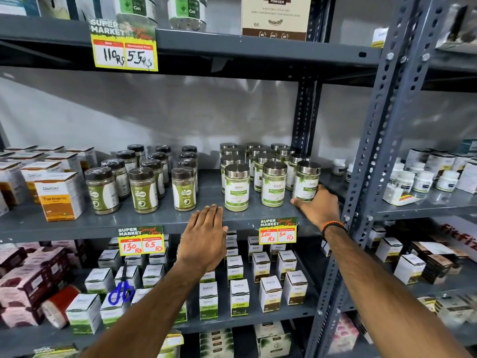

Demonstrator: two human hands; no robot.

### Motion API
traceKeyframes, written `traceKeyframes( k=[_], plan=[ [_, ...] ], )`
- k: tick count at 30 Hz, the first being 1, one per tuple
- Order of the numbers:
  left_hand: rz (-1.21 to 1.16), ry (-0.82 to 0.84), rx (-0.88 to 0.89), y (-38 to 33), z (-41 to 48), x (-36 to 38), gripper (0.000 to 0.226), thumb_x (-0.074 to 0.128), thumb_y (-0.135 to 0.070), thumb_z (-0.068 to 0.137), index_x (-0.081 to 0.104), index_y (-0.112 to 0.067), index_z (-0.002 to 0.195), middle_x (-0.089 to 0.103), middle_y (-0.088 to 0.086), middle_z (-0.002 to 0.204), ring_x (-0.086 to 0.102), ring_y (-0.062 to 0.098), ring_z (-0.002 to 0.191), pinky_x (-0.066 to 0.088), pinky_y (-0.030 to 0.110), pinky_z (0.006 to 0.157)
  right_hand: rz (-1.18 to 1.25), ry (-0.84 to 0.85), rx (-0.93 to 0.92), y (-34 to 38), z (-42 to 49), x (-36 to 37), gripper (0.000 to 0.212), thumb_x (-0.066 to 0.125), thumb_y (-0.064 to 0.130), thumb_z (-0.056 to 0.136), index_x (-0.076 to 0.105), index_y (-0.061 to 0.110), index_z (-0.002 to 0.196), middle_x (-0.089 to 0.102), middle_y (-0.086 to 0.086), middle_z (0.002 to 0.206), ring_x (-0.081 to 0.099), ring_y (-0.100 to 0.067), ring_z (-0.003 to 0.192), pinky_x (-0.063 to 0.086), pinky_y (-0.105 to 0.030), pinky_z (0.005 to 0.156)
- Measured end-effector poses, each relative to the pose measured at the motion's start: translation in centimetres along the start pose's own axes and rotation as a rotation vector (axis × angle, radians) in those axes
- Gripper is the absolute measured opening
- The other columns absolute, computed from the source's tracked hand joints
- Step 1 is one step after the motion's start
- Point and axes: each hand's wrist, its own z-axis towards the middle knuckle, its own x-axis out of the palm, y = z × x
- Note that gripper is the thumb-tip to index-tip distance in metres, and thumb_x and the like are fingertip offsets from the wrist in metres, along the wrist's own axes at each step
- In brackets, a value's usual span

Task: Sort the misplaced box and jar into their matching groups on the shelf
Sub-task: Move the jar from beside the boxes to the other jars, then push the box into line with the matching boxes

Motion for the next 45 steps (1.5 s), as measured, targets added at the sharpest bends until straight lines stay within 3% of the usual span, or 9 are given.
traceKeyframes(
  k=[6,11,15,23,26,29,33,39,45],
  plan=[
    [-0.048,0.035,0.012,0.3,-1.3,-2.2,0.063,0.02,-0.041,0.105,0.023,-0.006,0.157,0.034,0.014,0.162,0.028,0.029,0.15,0.017,0.044,0.126,0.024,-0.082,-0.008,-0.5,-3.2,-0.6,0.076,0.085,0.042,0.084,0.055,-0.001,0.138,0.072,-0.02,0.128,0.07,-0.036,0.115,0.053,-0.034,0.088],
    [-0.076,0.032,-0.024,2.1,-5.8,-4.9,0.062,0.025,-0.04,0.105,0.023,-0.008,0.158,0.035,0.013,0.162,0.03,0.03,0.149,0.02,0.043,0.125,0.035,-0.057,-0.044,-0.2,-7.2,-3.6,0.089,0.074,0.04,0.096,0.031,-0.003,0.162,0.049,-0.023,0.159,0.05,-0.037,0.145,0.044,-0.045,0.116],
    [-0.077,-0.003,-0.083,5.3,-10.8,-7.4,0.064,0.022,-0.043,0.102,0.028,-0.01,0.156,0.042,0.013,0.158,0.037,0.03,0.145,0.028,0.045,0.123,0.107,-0.06,-0.157,2.2,-11.6,-3.9,0.078,0.074,0.031,0.097,0.039,-0.003,0.158,0.052,-0.022,0.156,0.055,-0.036,0.141,0.046,-0.05,0.115],
    [-0.061,-0.125,-0.316,19.4,-19.7,-12.7,0.052,0.033,-0.04,0.101,0.041,-0.011,0.143,0.055,0.014,0.141,0.051,0.035,0.128,0.043,0.051,0.107,0.262,0.088,-0.429,14.7,-21.4,3.6,0.072,0.076,0.028,0.096,0.045,0.004,0.157,0.057,-0.013,0.153,0.064,-0.03,0.13,0.054,-0.038,0.105],
    [-0.022,-0.115,-0.375,26.2,-22.5,-14.0,0.051,0.036,-0.038,0.101,0.041,-0.012,0.145,0.054,0.014,0.144,0.049,0.034,0.132,0.042,0.051,0.111,0.306,0.139,-0.513,20.4,-24.9,8.6,0.068,0.076,0.029,0.096,0.049,0.007,0.154,0.06,-0.013,0.148,0.067,-0.025,0.125,0.053,-0.027,0.099],
    [0.024,-0.099,-0.406,33.7,-24.8,-14.9,0.054,0.038,-0.036,0.099,0.041,-0.008,0.145,0.054,0.02,0.143,0.05,0.039,0.132,0.042,0.053,0.111,0.399,0.174,-0.546,26.5,-28.2,14.2,0.065,0.077,0.028,0.094,0.051,0.011,0.151,0.06,-0.011,0.146,0.066,-0.024,0.122,0.056,-0.038,0.101],
    [0.025,-0.109,-0.426,43.3,-26.2,-15.7,0.052,0.038,-0.038,0.095,0.047,-0.006,0.135,0.058,0.022,0.128,0.055,0.043,0.119,0.048,0.055,0.099,0.417,0.134,-0.511,32.8,-31.9,21.3,0.069,0.078,0.032,0.093,0.048,0.015,0.153,0.056,-0.005,0.151,0.064,-0.021,0.121,0.054,-0.034,0.1],
    [0.003,-0.046,-0.344,52.0,-24.6,-15.4,0.058,0.045,-0.032,0.096,0.042,0.002,0.143,0.051,0.026,0.144,0.047,0.043,0.134,0.041,0.054,0.112,0.342,0.029,-0.321,37.2,-34.4,27.3,0.069,0.08,0.028,0.092,0.05,0.005,0.149,0.057,-0.015,0.148,0.061,-0.033,0.129,0.052,-0.052,0.107],
    [0.004,-0.038,-0.269,56.0,-22.5,-13.3,0.067,0.033,-0.049,0.097,0.041,0.0,0.142,0.054,0.025,0.143,0.05,0.041,0.133,0.042,0.054,0.111,0.254,-0.064,-0.291,39.3,-33.7,29.4,0.065,0.082,0.028,0.09,0.053,0.007,0.144,0.057,-0.011,0.142,0.056,-0.026,0.13,0.048,-0.043,0.111]
  ],
)
